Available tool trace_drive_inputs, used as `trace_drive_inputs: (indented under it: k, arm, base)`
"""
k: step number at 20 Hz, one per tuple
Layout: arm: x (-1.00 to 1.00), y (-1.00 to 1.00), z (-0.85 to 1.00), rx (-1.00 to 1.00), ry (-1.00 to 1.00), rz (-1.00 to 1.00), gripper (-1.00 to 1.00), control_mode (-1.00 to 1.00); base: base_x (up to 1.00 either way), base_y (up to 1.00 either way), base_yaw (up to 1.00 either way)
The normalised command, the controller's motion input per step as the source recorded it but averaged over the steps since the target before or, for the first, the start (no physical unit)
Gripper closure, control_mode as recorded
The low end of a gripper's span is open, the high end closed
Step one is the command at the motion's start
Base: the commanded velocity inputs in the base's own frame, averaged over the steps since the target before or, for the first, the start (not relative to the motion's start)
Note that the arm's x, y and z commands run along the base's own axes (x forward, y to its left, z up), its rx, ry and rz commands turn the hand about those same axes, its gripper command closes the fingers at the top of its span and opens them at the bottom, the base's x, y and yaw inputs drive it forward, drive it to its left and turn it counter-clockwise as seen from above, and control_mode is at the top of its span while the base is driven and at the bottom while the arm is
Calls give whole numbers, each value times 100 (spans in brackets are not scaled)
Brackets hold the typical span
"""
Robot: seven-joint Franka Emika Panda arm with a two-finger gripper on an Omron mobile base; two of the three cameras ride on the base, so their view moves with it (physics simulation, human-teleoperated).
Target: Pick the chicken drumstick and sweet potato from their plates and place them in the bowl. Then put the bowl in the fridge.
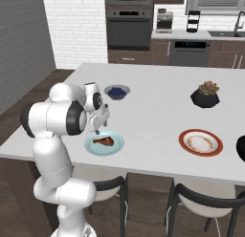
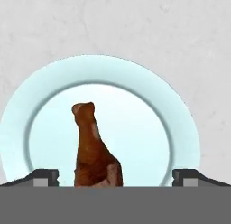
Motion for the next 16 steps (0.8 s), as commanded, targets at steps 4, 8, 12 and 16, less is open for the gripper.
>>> trace_drive_inputs:
  k: [4,8,12,16]
  arm:
    - [13,16,-30,-8,1,0,-100,-100]
    - [-34,-10,-12,-1,0,0,-100,-100]
    - [-27,-18,-10,0,-1,0,-100,-100]
    - [-14,-19,-13,0,-1,4,-100,-100]
  base:
    - [0,0,0]
    - [0,0,0]
    - [0,0,0]
    - [0,0,0]
